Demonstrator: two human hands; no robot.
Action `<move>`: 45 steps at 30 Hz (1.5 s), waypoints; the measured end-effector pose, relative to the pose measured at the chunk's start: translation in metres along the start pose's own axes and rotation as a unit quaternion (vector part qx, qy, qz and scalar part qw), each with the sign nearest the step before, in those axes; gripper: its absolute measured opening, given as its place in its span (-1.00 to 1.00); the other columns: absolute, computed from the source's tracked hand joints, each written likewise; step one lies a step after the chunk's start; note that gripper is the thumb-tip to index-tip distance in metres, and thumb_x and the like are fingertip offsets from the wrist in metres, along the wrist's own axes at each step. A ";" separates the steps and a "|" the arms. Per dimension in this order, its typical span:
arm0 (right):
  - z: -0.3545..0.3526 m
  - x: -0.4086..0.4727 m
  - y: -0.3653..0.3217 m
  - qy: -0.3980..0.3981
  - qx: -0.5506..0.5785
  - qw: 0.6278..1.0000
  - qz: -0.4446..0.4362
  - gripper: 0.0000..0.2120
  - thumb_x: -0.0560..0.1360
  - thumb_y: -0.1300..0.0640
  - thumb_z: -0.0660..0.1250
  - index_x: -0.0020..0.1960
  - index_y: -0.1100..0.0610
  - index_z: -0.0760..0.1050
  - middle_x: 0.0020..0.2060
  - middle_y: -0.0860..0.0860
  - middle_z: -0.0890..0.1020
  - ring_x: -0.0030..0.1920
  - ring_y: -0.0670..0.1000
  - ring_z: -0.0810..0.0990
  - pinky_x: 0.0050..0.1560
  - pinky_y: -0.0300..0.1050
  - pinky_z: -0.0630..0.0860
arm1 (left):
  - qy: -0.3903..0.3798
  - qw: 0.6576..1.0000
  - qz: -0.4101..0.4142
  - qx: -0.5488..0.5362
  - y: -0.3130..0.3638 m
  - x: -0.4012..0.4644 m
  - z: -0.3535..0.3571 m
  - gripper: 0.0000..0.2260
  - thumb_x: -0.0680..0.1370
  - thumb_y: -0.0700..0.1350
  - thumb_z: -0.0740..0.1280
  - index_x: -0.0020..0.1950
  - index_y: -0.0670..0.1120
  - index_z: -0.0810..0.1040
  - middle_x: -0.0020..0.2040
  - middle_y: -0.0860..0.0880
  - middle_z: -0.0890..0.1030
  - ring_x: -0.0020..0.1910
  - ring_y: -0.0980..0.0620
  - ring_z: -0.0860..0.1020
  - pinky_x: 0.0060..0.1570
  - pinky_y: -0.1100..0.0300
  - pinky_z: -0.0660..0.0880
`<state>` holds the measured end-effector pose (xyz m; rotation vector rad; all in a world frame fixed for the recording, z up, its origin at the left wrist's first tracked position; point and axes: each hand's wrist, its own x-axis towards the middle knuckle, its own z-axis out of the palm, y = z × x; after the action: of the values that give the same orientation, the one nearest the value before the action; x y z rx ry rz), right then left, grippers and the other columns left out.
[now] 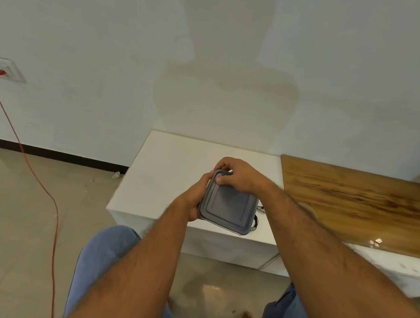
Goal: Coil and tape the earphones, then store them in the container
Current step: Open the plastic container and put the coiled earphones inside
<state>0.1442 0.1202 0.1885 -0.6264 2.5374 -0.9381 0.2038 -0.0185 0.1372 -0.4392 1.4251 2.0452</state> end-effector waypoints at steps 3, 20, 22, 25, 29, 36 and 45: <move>0.006 0.003 0.006 0.012 0.015 1.000 0.009 -0.82 0.50 0.17 0.37 0.10 0.11 0.54 0.01 0.01 0.61 0.04 0.03 0.55 0.07 -0.07 0.49 | 0.001 1.000 -0.014 -0.005 -0.002 0.006 0.000 -0.50 0.54 0.32 0.16 0.09 -0.04 0.65 -0.04 -0.16 0.68 -0.12 -0.14 0.64 -0.11 0.00 0.57; 0.008 0.018 0.026 0.040 0.054 0.998 0.019 -0.88 0.44 0.20 0.45 -0.03 0.17 0.65 -0.07 0.03 0.67 -0.02 0.00 0.61 0.06 -0.12 0.53 | 0.115 0.993 0.011 0.035 0.001 0.036 -0.003 -0.62 0.63 0.09 0.11 0.16 -0.15 0.55 -0.06 -0.22 0.63 -0.12 -0.14 0.60 -0.03 -0.06 0.57; 0.007 0.018 0.028 0.022 0.049 0.998 0.023 -0.88 0.46 0.17 0.44 -0.02 0.17 0.64 -0.07 0.02 0.66 -0.02 0.00 0.60 0.05 -0.12 0.52 | 0.122 0.991 0.014 0.058 0.002 0.034 0.000 -0.65 0.65 0.04 0.05 0.08 -0.13 0.54 -0.01 -0.24 0.62 -0.06 -0.15 0.59 0.10 -0.08 0.55; 0.004 0.015 0.030 0.013 0.023 0.999 0.041 -0.81 0.54 0.02 0.34 -0.04 0.14 0.61 -0.11 -0.01 0.63 -0.08 -0.03 0.57 -0.02 -0.14 0.50 | 0.117 0.990 0.006 0.079 0.003 0.036 0.006 -0.59 0.66 0.10 0.02 0.10 -0.11 0.56 0.02 -0.20 0.66 0.02 -0.15 0.63 0.14 -0.09 0.56; -0.001 0.009 0.034 0.083 -0.126 0.987 0.053 -0.61 0.62 -0.12 0.12 -0.15 0.14 0.51 -0.23 0.01 0.56 -0.19 -0.01 0.52 -0.04 -0.09 0.49 | 0.095 0.992 0.024 0.082 0.004 0.042 0.036 -0.53 0.63 0.22 0.05 0.11 -0.07 0.61 0.01 -0.16 0.69 0.05 -0.13 0.65 0.13 -0.11 0.57; -0.013 0.001 0.041 0.169 -0.210 0.961 0.064 -0.68 0.63 0.06 0.03 -0.02 0.18 0.51 -0.08 0.11 0.61 -0.12 0.06 0.50 -0.01 -0.03 0.43 | 0.062 0.997 0.035 0.015 0.013 0.051 0.064 -0.57 0.67 0.10 0.06 0.14 -0.17 0.60 -0.05 -0.20 0.69 -0.03 -0.10 0.65 0.09 -0.02 0.58; -0.027 0.002 0.043 0.132 -0.207 0.964 0.100 -0.71 0.60 0.08 0.06 -0.18 0.14 0.47 -0.20 0.05 0.54 -0.14 0.05 0.50 -0.07 -0.10 0.39 | 0.051 0.997 0.048 -0.021 0.008 0.057 0.080 -0.59 0.67 0.08 0.09 0.24 -0.18 0.55 0.11 -0.25 0.64 0.14 -0.17 0.61 0.23 -0.11 0.52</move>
<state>0.1180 0.1620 0.1781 -0.3588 2.9997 -0.4459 0.1607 0.0698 0.1393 -0.5082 1.4930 2.1602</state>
